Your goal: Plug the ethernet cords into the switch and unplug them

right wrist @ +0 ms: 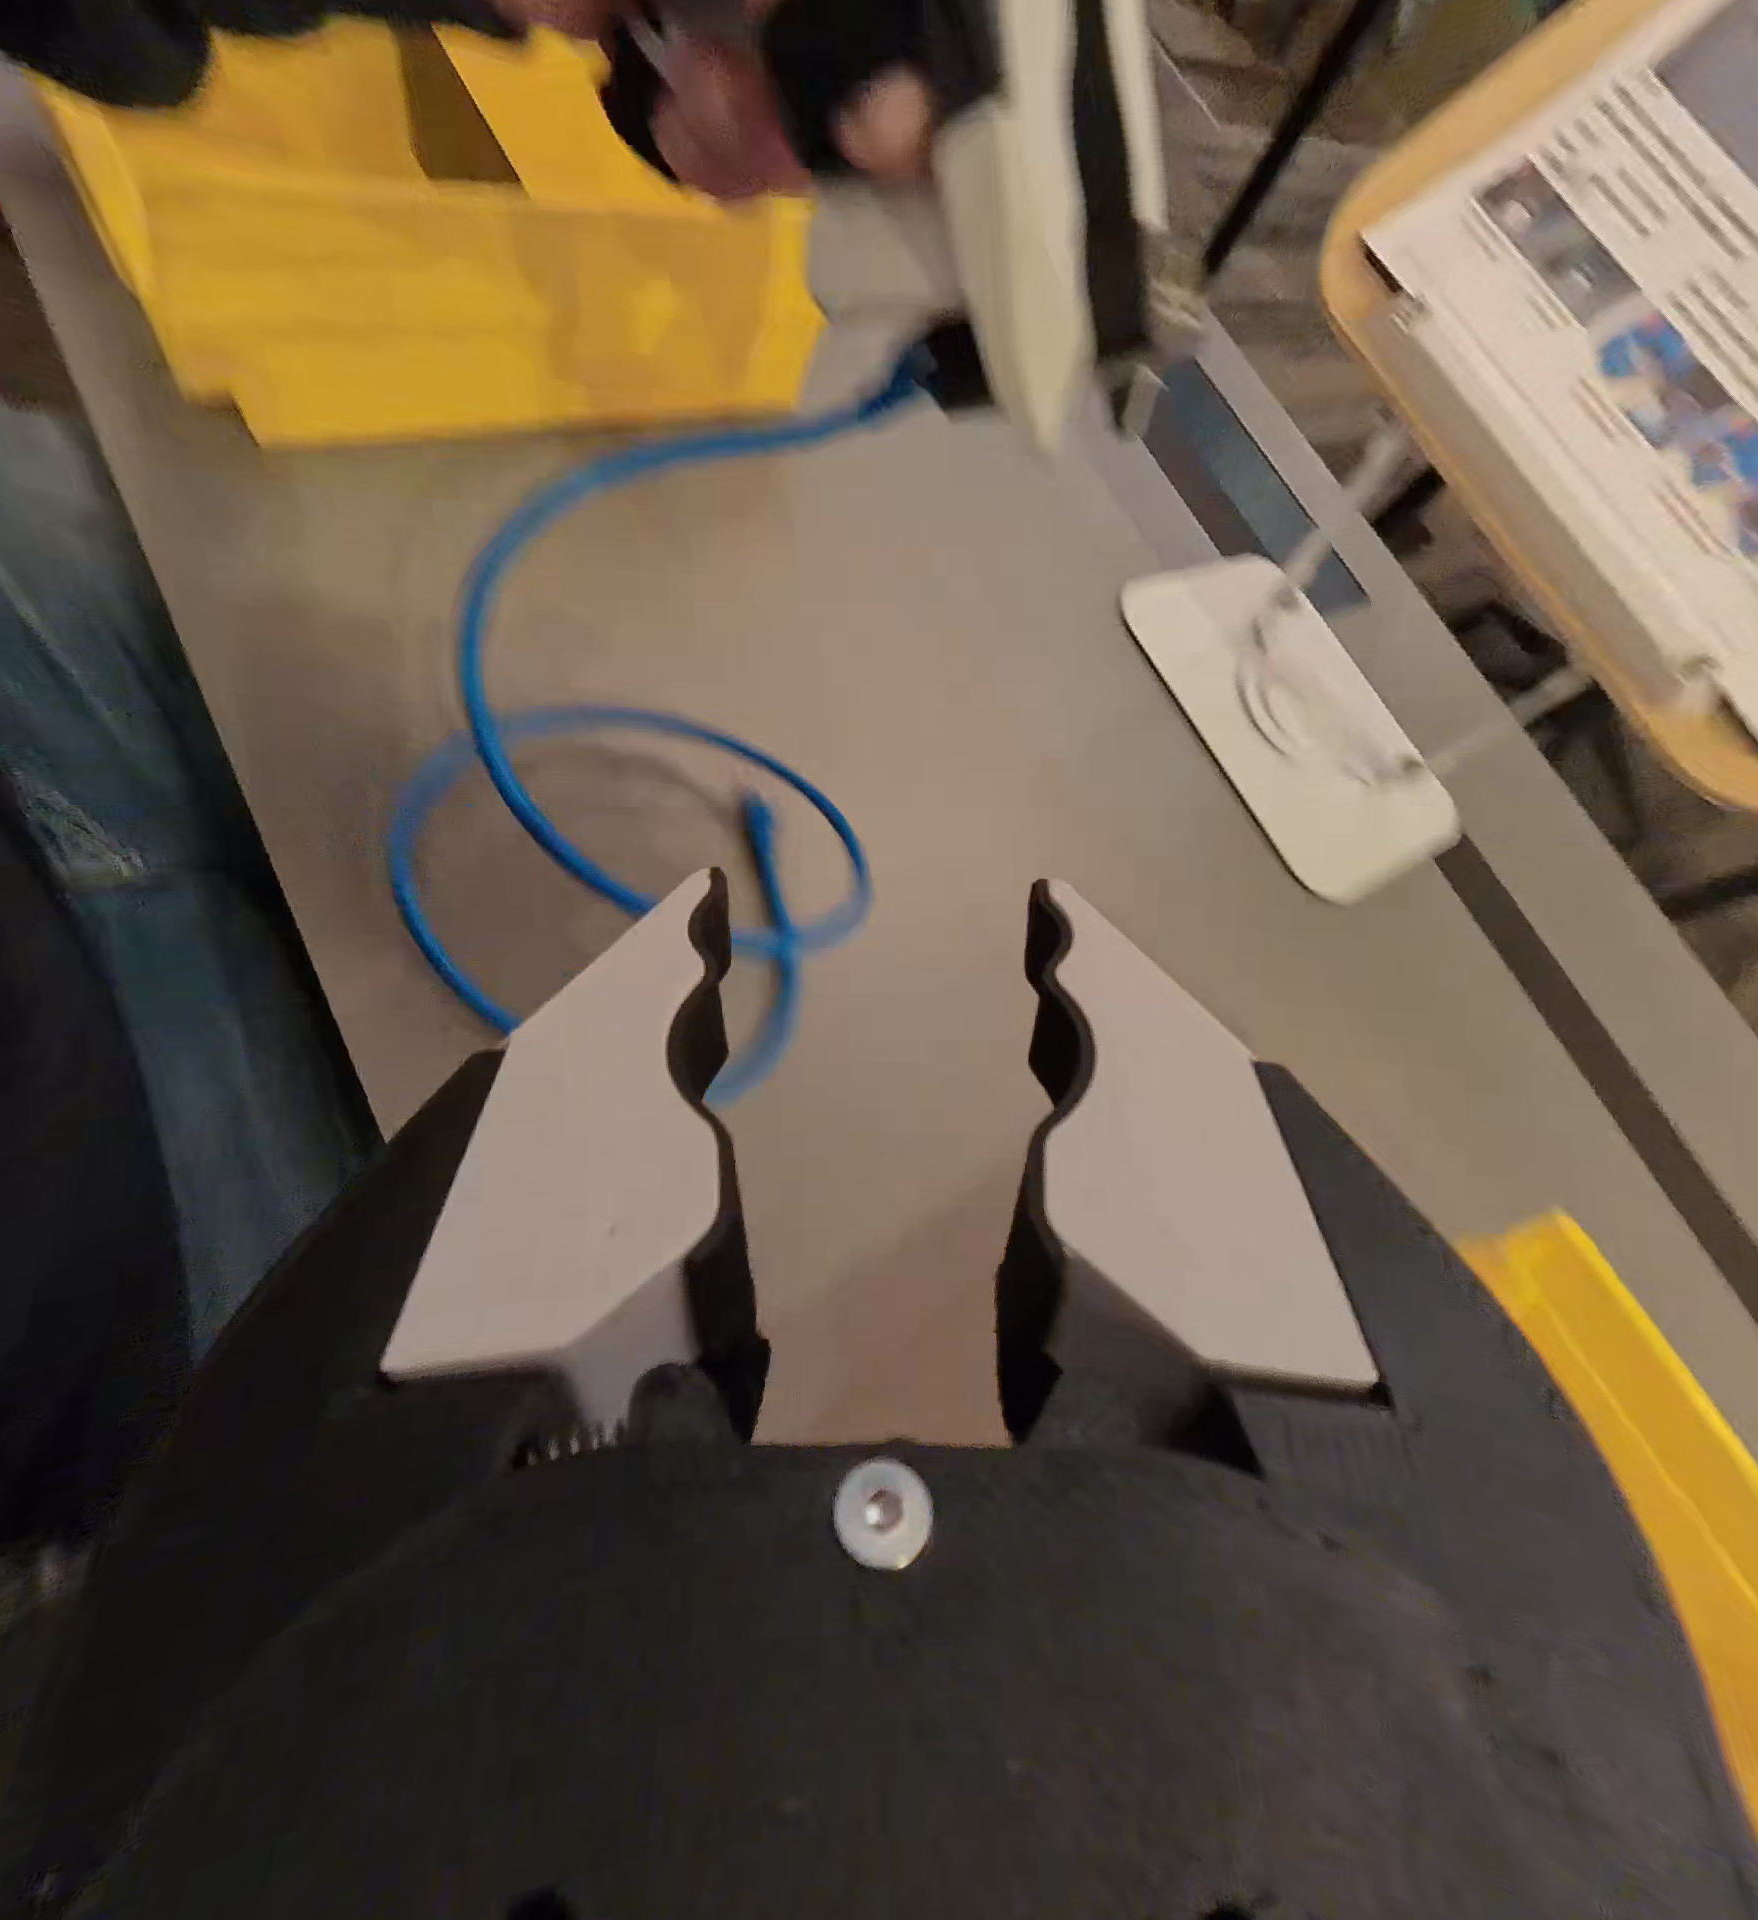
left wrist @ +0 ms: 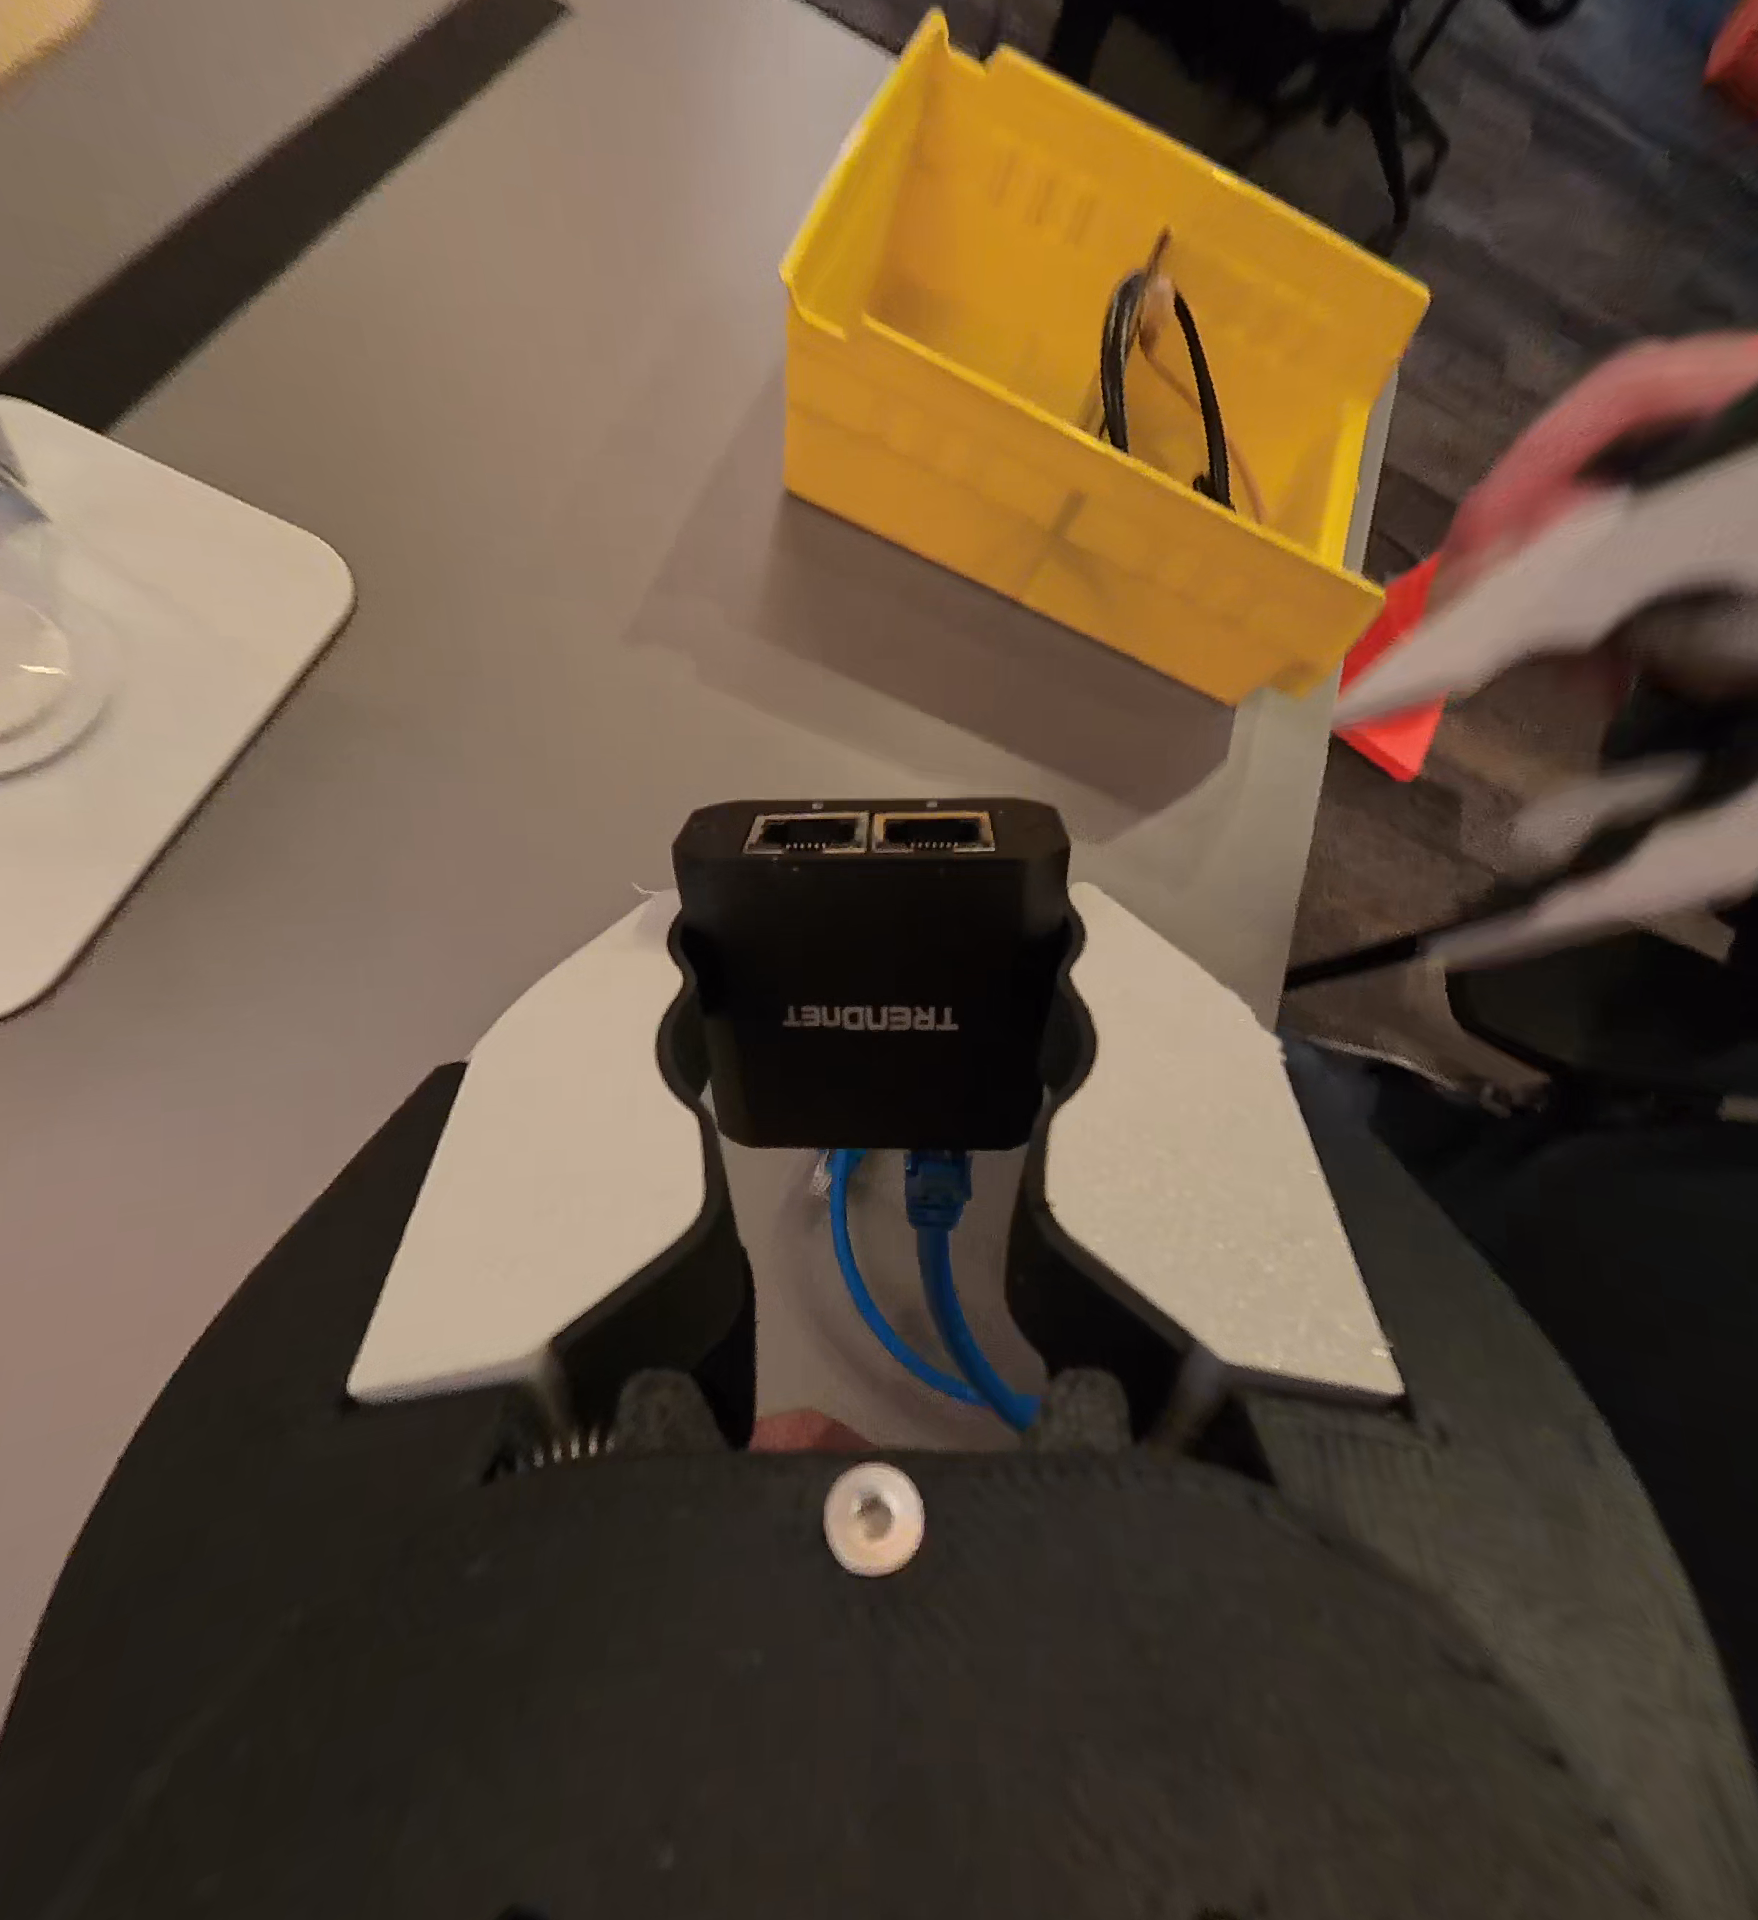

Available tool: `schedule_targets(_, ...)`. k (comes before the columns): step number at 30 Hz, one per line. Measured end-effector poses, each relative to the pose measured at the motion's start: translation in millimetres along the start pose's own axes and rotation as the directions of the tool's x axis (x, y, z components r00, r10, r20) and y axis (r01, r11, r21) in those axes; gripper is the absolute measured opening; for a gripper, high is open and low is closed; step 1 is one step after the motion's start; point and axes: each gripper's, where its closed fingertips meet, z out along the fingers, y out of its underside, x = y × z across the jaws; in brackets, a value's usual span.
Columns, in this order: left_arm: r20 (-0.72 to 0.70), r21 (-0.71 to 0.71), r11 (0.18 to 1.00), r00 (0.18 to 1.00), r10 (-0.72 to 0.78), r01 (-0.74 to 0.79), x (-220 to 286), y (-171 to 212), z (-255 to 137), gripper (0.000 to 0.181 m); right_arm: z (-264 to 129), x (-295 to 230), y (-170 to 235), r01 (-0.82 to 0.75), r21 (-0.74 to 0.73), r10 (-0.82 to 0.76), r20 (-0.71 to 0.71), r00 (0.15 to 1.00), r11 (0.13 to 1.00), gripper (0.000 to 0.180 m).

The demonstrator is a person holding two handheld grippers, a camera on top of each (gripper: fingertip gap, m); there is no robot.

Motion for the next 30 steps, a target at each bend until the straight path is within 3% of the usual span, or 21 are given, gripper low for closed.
schedule_targets(4,0.061,0.101,0.995,0.998,-0.025,0.019,-7,-20,-4,0.062,67,-18,-36,-0.093,0.089,0.087,0.068,0.994,0.992,0.060)
schedule_targets(9,0.106,0.212,0.976,0.991,-0.077,0.053,-12,-34,-8,0.062,109,0,-57,-0.302,0.142,0.285,0.125,0.950,0.943,0.063)
schedule_targets(13,0.089,0.271,0.960,0.991,-0.098,0.071,-6,-39,-8,0.062,124,15,-71,-0.434,0.208,0.395,0.205,0.896,0.877,0.040)
schedule_targets(15,0.076,0.282,0.956,0.991,-0.108,0.083,-4,-38,-8,0.062,127,21,-75,-0.439,0.242,0.389,0.230,0.892,0.865,0.011)
schedule_targets(18,0.036,0.269,0.960,0.995,-0.093,0.080,-2,-35,-13,0.062,127,20,-71,-0.426,0.209,0.368,0.264,0.892,0.880,0.005)
schedule_targets(20,0.002,0.251,0.968,1.000,-0.023,0.022,5,-33,-18,0.066,122,17,-68,-0.417,0.171,0.345,0.335,0.877,0.893,0.004)
schedule_targets(23,0.139,0.233,0.957,0.980,0.143,-0.172,1,-29,-34,0.086,110,7,-62,-0.383,0.071,0.308,0.469,0.828,0.921,0.004)
schedule_targets(27,0.288,0.103,0.878,0.859,0.424,-0.468,8,-20,-51,0.100,84,-12,-50,-0.267,-0.051,0.231,0.671,0.705,0.962,0.004)
schedule_targets(30,0.212,0.023,0.844,0.828,0.519,-0.535,26,-9,-49,0.092,77,-25,-29,-0.077,-0.124,0.144,0.742,0.654,0.989,0.003)
